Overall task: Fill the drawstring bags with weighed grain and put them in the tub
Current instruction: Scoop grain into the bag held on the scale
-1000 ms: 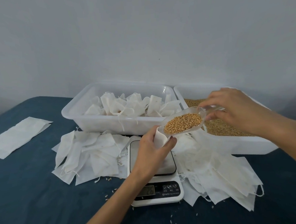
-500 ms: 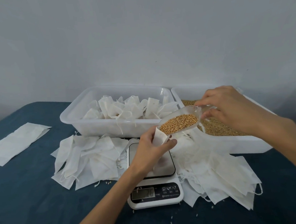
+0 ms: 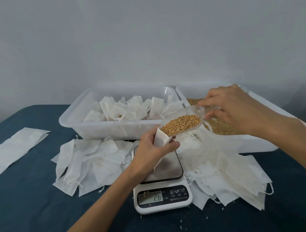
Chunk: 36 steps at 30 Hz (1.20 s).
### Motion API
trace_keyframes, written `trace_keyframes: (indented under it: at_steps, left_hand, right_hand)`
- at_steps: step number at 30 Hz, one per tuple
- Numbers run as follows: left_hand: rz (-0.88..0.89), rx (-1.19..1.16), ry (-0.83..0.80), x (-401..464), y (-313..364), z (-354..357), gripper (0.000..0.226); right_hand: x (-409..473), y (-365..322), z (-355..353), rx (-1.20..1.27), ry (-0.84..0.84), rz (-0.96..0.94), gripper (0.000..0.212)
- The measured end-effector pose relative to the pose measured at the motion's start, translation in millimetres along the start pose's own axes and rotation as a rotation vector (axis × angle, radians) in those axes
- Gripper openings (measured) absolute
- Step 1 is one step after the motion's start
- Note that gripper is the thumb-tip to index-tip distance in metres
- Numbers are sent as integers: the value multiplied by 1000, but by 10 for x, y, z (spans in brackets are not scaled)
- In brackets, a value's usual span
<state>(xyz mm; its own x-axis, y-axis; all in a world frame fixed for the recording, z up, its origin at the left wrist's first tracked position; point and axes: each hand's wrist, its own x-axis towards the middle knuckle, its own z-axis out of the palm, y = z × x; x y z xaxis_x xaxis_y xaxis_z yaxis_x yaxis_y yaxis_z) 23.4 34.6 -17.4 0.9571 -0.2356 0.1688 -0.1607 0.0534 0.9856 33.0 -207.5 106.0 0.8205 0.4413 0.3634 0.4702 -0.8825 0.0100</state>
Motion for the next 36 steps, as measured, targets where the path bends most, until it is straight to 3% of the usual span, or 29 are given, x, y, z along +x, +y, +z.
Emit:
trace_keyframes:
  at_steps: [13, 23, 36]
  left_hand:
    - [-23, -101, 8, 10, -15, 23, 36]
    - [16, -78, -23, 4, -63, -95, 49]
    - [-18, -97, -28, -8, -64, -110, 47]
  right_hand:
    - [38, -19, -29, -65, 27, -50, 31]
    - [62, -66, 36, -55, 15, -30, 32]
    - [63, -75, 28, -58, 21, -42, 30]
